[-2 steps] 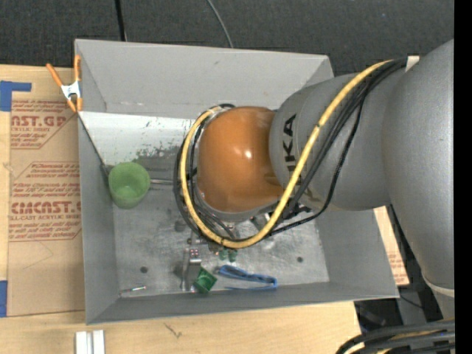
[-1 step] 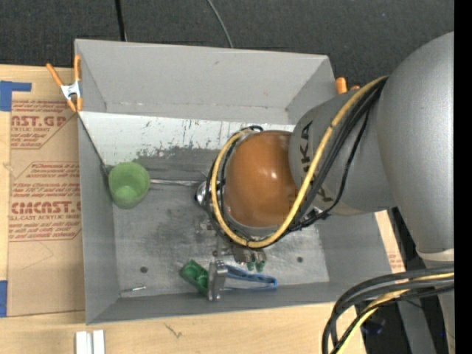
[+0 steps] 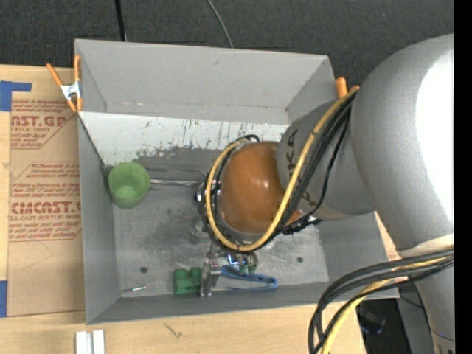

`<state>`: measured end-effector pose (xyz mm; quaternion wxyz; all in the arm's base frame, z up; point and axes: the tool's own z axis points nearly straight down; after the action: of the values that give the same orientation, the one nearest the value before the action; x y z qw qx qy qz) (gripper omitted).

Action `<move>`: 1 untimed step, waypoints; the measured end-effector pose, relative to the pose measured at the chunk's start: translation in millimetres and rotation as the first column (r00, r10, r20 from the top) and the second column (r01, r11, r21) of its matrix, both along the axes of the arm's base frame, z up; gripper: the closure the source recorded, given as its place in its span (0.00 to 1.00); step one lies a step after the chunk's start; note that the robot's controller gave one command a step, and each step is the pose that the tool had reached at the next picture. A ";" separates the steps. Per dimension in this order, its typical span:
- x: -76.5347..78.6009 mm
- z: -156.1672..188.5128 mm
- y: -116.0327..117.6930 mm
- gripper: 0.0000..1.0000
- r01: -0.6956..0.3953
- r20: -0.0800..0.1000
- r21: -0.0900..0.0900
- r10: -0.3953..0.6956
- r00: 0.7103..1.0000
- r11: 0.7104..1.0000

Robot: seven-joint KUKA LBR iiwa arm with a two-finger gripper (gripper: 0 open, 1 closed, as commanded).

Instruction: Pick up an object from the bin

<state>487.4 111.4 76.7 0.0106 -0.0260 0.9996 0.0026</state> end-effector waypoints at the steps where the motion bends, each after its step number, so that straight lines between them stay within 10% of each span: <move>1: -4.2 -2.6 0.2 1.00 -0.003 -0.012 -0.001 0.003 1.000 1.000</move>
Offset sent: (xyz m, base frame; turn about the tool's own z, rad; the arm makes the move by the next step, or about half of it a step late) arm 0.0000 0.0000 0.0000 0.0000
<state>483.2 111.6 74.1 0.0048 -0.0274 0.9996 0.0021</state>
